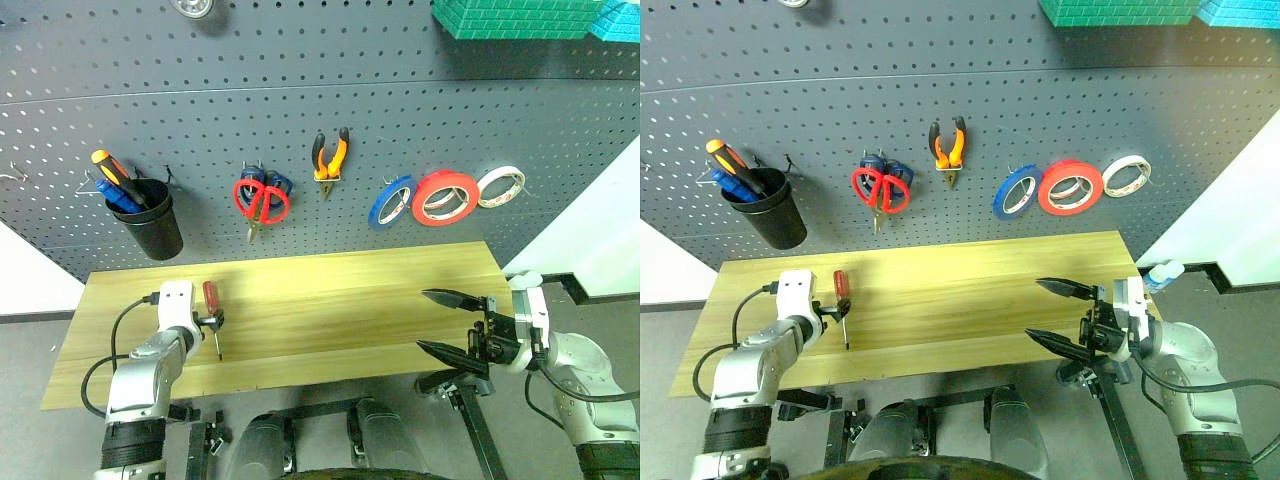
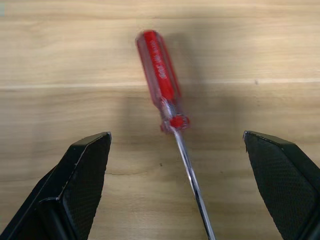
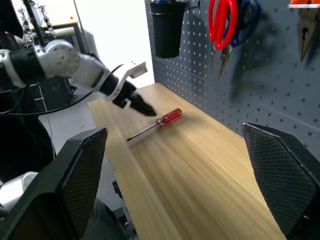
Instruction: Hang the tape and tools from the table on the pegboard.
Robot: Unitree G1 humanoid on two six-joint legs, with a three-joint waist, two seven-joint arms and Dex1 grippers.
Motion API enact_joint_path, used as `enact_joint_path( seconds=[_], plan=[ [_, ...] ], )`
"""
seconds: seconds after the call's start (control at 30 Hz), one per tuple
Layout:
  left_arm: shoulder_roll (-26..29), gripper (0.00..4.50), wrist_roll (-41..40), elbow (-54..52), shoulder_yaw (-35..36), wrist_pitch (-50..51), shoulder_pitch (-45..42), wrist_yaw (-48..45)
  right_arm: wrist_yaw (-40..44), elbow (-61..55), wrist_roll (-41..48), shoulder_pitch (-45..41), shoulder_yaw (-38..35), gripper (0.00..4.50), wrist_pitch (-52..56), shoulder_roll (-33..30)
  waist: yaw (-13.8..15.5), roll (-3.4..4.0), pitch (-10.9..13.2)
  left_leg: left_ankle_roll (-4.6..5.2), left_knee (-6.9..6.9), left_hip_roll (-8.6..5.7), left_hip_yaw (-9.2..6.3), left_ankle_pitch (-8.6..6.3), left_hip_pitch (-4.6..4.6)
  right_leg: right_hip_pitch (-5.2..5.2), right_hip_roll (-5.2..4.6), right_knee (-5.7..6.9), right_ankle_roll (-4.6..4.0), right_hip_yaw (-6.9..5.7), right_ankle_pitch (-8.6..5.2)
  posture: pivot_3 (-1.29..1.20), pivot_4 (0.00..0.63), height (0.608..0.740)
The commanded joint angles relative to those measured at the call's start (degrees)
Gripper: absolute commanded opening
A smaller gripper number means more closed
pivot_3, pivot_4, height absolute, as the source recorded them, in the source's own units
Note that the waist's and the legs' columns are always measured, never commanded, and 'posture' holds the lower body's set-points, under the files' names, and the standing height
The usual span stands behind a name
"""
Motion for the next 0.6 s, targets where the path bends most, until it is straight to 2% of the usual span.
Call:
enact_joint_path(
  seconds=[0.03, 0.33, 0.6],
  plan=[
    [-0.65, 4.44, -0.62, -0.76, 1.77, 1.19, -2.40, 1.31, 1.12, -0.80, 1.24, 0.95, -1.64, 4.50, -1.04, 0.04, 0.11, 0.01, 0.48, 0.00, 0.00, 0.00, -0.01, 0.00, -0.02, -0.03, -0.01, 0.00, -0.01, 0.00, 0.00, -0.16, 0.170, 0.736],
    [-0.39, 4.44, 0.29, 3.85, 1.66, 1.98, -6.39, 2.29, 1.19, -3.34, 1.95, 5.28, -2.65, 4.50, -0.26, -0.26, 1.02, 0.17, 2.25, 0.00, 0.00, 0.00, -0.02, 0.00, -0.67, -0.67, -0.13, 0.01, -0.07, 0.02, 0.02, -0.18, 0.220, 0.736],
    [-0.74, 4.44, 0.28, 5.88, 1.50, 1.06, -7.02, 3.21, -1.68, -8.87, 3.00, 8.14, -3.09, 4.50, 2.53, -0.86, 1.03, 0.17, 3.85, -0.07, -0.07, -0.07, 0.01, -0.03, -0.83, -0.84, -0.32, 0.00, -0.09, 0.00, 0.01, -0.19, 0.249, 0.736]
  ],
)
